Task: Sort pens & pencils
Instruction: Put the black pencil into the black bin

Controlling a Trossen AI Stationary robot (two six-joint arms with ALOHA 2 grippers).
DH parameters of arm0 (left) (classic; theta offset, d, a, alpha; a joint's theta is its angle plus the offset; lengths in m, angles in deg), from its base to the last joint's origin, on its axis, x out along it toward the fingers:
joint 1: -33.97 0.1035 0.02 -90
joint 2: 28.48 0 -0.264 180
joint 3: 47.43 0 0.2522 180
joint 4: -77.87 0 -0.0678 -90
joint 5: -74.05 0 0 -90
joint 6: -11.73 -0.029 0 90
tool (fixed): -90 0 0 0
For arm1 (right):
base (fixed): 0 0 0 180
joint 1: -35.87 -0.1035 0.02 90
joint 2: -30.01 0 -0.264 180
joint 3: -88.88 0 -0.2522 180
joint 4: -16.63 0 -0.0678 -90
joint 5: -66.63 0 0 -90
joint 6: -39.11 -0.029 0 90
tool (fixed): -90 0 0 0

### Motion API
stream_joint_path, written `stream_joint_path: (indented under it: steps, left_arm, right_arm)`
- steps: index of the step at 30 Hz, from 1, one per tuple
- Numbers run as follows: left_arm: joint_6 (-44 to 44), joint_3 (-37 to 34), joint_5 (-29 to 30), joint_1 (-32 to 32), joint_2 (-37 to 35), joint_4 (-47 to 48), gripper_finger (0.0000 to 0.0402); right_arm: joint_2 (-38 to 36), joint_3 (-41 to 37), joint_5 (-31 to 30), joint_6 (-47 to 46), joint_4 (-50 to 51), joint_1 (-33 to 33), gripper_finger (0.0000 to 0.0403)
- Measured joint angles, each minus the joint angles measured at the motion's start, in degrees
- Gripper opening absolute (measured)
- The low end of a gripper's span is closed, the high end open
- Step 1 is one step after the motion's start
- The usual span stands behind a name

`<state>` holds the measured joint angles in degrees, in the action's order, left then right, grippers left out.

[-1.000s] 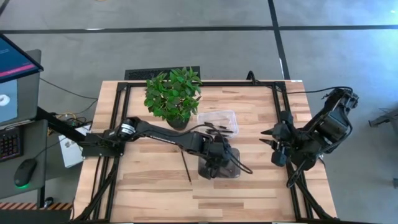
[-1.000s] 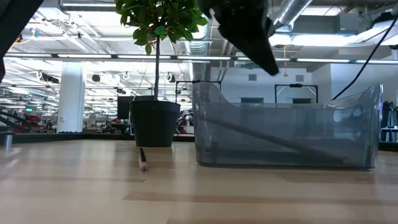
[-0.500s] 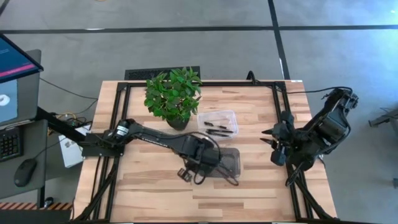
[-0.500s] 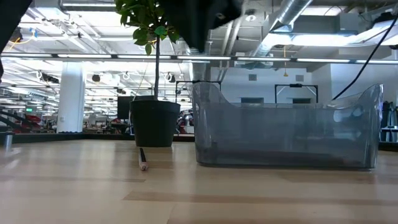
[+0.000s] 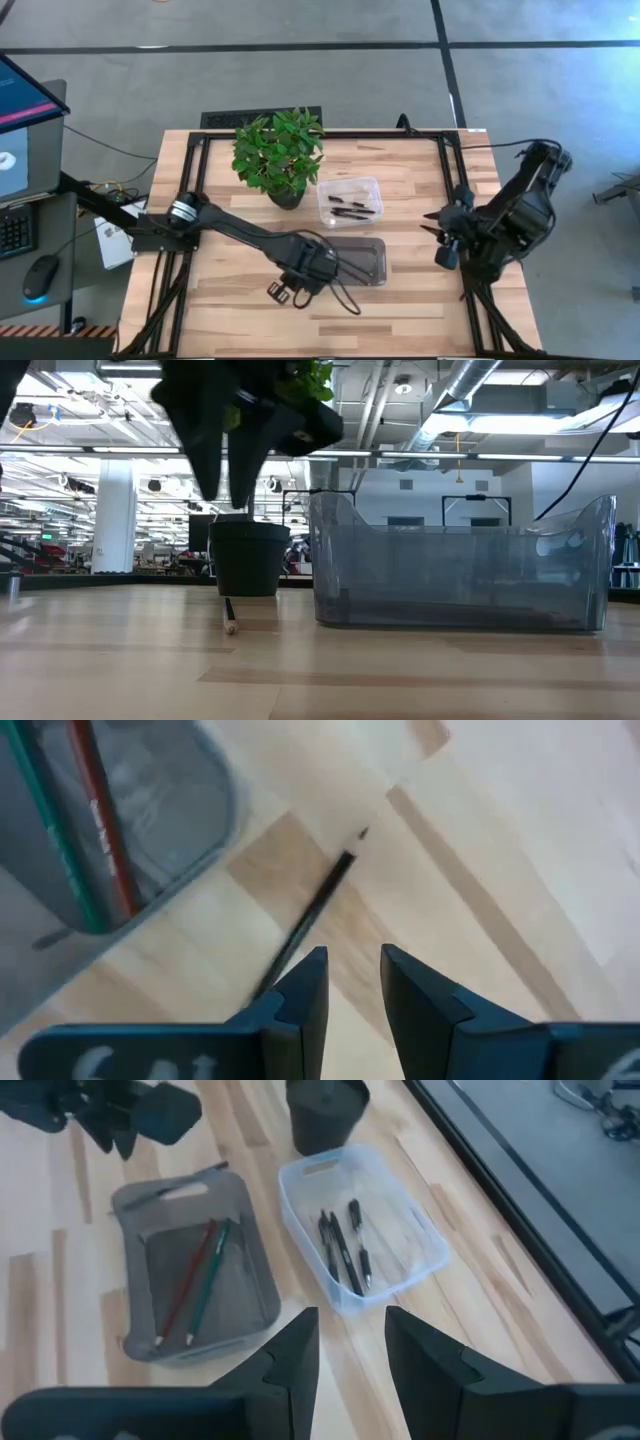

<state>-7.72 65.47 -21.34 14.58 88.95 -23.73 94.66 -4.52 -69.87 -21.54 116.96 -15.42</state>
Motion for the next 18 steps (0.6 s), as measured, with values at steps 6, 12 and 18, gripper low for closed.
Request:
stream_joint_path:
  steps: [6,12,18]
  left_arm:
    - [-1.8,-13.3,3.2,0.8,-10.1,-11.5,0.0084]
    - [-11.3,-23.6,5.2,2.3,-14.0,-17.2,0.0084]
    - [-19.0,-30.0,5.4,2.4,-13.2,-23.2,0.0084]
  right_arm:
    - [-2.2,0.0,-2.9,0.0,0.0,-1.6,0.0138]
    - [-4.4,0.0,-5.5,-0.1,-0.1,-0.5,0.0137]
    - [-5.6,0.0,-5.7,-1.4,-0.1,1.9,0.0139]
